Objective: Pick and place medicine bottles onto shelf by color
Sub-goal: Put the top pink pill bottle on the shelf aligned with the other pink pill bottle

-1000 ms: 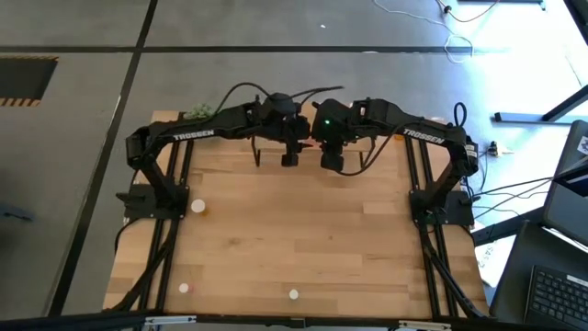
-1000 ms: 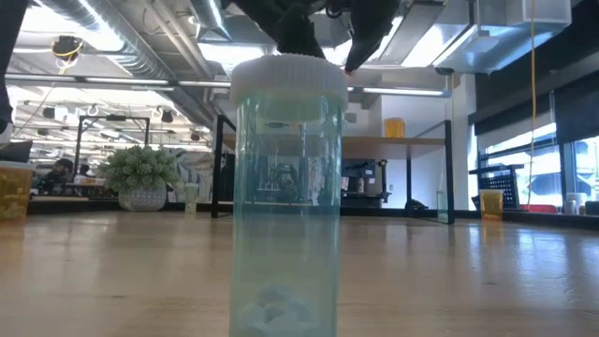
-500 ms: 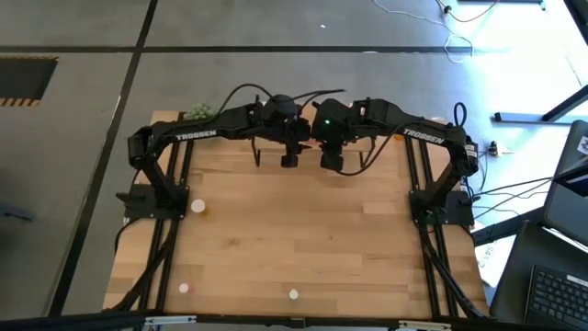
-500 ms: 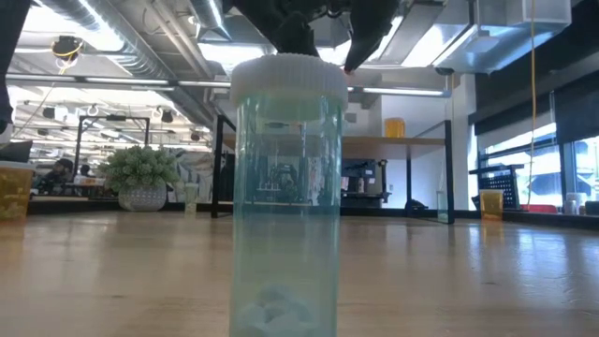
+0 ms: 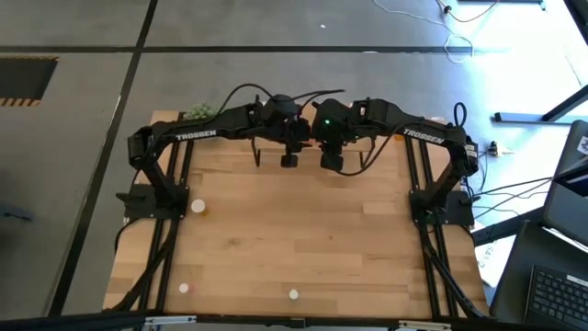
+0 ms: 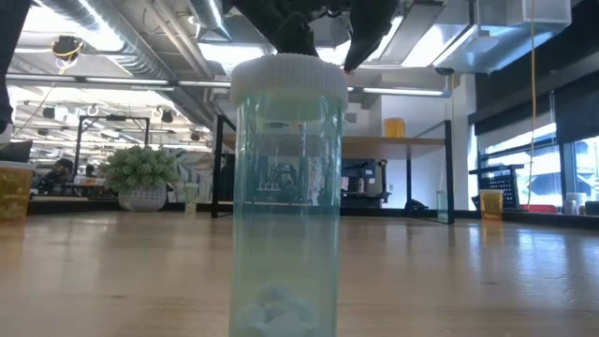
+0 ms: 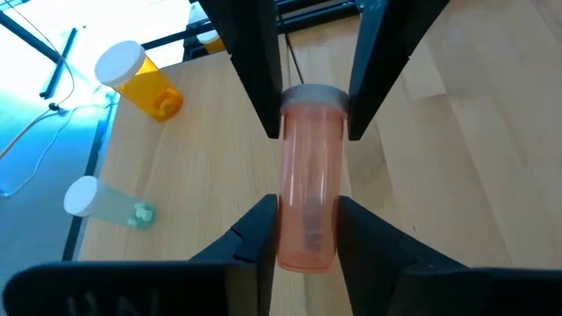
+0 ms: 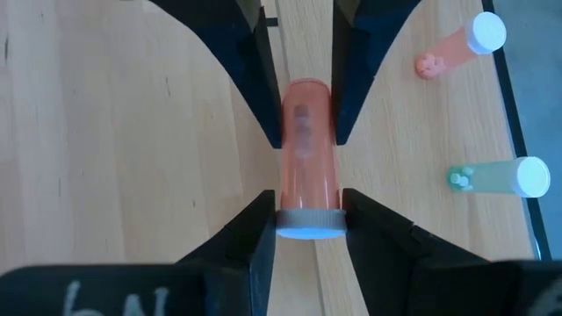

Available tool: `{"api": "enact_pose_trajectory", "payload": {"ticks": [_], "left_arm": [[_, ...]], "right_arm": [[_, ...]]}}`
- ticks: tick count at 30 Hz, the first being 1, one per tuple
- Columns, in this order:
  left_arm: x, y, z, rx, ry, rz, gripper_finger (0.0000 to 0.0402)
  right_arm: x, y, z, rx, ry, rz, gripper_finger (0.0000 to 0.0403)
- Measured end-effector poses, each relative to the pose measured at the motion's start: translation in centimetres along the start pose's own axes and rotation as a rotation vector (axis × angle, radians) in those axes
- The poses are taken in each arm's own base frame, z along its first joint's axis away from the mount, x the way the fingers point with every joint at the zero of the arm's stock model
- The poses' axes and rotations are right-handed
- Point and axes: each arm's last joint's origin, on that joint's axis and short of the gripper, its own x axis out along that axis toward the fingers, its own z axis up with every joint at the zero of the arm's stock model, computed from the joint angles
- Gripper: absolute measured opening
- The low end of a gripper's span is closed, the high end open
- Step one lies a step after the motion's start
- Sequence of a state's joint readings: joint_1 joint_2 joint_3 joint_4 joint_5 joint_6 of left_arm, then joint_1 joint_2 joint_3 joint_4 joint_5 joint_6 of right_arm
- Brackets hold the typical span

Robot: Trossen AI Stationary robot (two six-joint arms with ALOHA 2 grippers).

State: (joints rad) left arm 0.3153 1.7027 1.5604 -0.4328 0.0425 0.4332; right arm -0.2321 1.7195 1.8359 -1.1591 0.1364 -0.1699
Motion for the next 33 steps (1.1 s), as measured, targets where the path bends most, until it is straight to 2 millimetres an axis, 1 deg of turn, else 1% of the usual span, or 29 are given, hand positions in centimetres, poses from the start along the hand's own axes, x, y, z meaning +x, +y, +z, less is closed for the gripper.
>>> {"api": "enact_pose_trajectory", "payload": {"ticks": [25,33], "left_arm": [[0.01,-0.13,0.06,-0.002,-0.001,-0.002,0.009],[0.01,-0.13,0.07,-0.005,-0.001,0.001,0.009]], "right_arm": [[-0.01,-0.01,0.03,0.001,-0.002,-0.002,0.0128],[-0.01,-0.04,0.05,-0.043,-0.004,-0.007,0.0155]]}}
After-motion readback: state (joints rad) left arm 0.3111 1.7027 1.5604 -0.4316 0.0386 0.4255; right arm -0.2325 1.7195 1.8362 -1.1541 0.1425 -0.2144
